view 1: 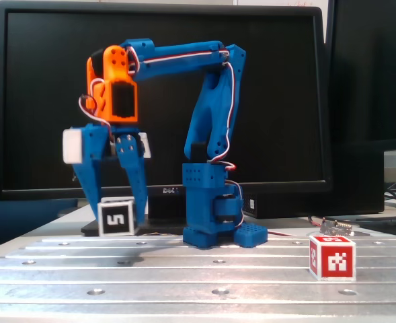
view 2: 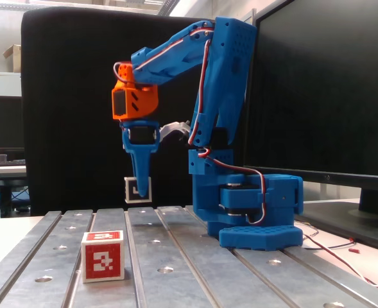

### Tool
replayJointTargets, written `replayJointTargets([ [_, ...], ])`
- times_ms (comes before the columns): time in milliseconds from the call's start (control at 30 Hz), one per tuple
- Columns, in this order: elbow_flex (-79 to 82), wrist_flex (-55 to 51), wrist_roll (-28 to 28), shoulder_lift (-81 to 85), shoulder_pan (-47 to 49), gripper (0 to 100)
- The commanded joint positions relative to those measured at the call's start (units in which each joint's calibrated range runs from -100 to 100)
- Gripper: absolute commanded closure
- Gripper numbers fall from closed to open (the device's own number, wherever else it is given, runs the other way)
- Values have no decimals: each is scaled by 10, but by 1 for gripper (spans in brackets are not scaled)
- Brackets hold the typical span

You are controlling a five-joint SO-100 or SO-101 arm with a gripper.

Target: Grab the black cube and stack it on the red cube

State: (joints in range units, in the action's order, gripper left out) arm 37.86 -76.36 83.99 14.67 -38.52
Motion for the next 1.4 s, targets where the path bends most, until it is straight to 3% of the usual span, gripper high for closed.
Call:
replayJointTargets([
  [0, -44, -11, -23, 10, 28, 84],
  [333, -62, -29, -128, 10, 109, 83],
  [1167, -62, -132, -472, 70, 441, 84],
  [1367, -62, -141, -533, 75, 521, 84],
])
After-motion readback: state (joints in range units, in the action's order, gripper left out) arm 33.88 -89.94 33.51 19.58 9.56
